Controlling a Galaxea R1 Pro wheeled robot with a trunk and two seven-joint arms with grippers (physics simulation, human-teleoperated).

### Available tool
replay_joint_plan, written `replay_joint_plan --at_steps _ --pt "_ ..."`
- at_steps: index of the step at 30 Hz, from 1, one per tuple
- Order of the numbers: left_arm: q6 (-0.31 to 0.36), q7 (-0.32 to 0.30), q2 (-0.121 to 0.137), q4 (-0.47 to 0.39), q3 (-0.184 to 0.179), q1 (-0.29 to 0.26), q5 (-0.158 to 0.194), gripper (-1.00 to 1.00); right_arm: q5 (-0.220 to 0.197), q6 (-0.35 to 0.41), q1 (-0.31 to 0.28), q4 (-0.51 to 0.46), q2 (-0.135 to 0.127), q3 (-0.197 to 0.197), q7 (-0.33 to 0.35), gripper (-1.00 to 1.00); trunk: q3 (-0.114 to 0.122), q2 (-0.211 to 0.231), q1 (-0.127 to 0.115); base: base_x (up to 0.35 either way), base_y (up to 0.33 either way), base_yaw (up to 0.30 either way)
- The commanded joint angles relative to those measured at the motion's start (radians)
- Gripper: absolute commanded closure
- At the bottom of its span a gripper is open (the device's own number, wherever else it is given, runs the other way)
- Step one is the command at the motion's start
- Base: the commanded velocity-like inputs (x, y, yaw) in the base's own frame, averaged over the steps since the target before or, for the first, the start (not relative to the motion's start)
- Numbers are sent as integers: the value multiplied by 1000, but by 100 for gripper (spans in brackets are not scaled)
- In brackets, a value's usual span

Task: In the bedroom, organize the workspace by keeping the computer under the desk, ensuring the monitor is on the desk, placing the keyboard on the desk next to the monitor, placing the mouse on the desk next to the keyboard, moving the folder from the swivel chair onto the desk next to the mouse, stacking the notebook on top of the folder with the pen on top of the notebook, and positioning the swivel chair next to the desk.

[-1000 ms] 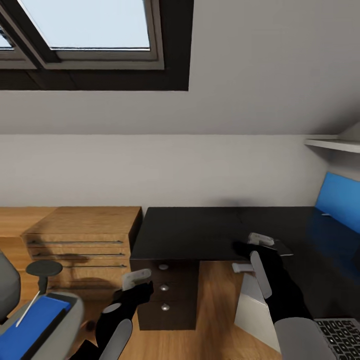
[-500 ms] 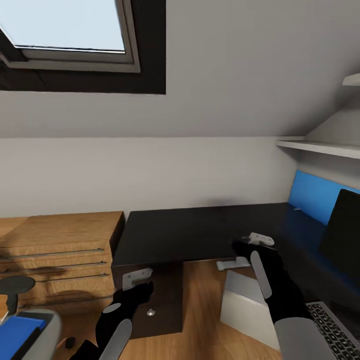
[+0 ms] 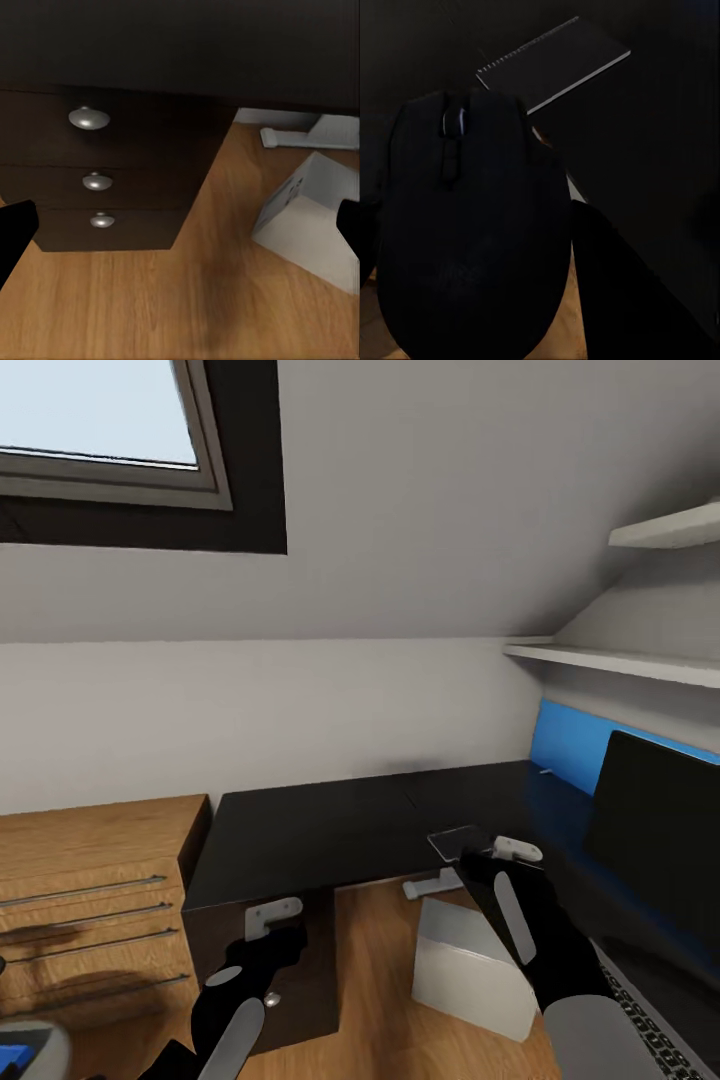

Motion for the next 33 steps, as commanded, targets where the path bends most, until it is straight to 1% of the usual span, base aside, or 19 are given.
replay_joint_plan --at_steps 1,2,7,9,10,12,13,15,16,20,22,27,28,29,32,33 --pt "2 10 1 -1 -2 -1 8 -100 -11 2 -1 0 1 -1 -11 100 0 -1 0 0 0 -242" --pt "2 10 1 -2 -2 -1 9 -100 0 1 -1 1 1 -2 -11 100 1 -1 0 0 0 -242" --pt "2 10 1 -2 -2 -1 9 -100 24 -8 -1 22 2 -1 -11 100 6 -1 0 0 0 -242" --pt "2 10 1 -2 -2 -1 10 -100 39 -31 -1 36 2 -1 -11 100 8 -1 0 0 0 -242" --pt "2 10 1 -2 -2 -1 10 -100 63 -74 -1 68 4 4 -11 100 9 -1 0 0 0 -240" --pt "2 9 1 -2 -3 -1 10 -100 95 -96 -1 90 5 30 -11 100 10 -1 0 0 0 -211" --pt "2 9 1 -1 -3 -1 10 -100 120 -116 -1 100 5 56 -11 100 11 -1 0 0 0 -95" --pt "2 9 1 -1 -4 -1 10 -100 142 -148 -1 112 5 92 -11 100 11 -1 0 0 0 -50" --pt "2 9 1 -1 -4 -1 10 -100 148 -164 -1 120 5 106 -11 100 11 -1 0 0 0 -25" --pt "2 9 1 -1 -5 -1 10 -100 156 -215 -1 159 6 130 -10 100 12 -1 0 0 0 -12" --pt "2 9 0 -2 -5 -1 10 -100 159 -249 -1 201 4 136 -9 100 12 -1 0 0 0 -3" --pt "2 9 0 -2 -5 -1 10 -100 159 -281 -5 264 2 137 -7 100 12 -1 0 0 0 0" --pt "2 10 0 -2 -5 -1 10 -100 166 -334 -5 283 1 140 -7 100 12 -1 0 0 0 0" --pt "2 10 0 -3 -5 -1 10 -100 175 -360 -5 289 1 144 -6 100 12 -1 0 0 0 0" --pt "2 9 0 -24 -5 -1 10 -100 194 -402 -6 328 0 151 -6 100 12 -1 0 0 0 0" --pt "1 9 1 -46 -5 4 10 -100 197 -413 -9 365 -3 149 -7 100 12 -1 0 0 0 0"
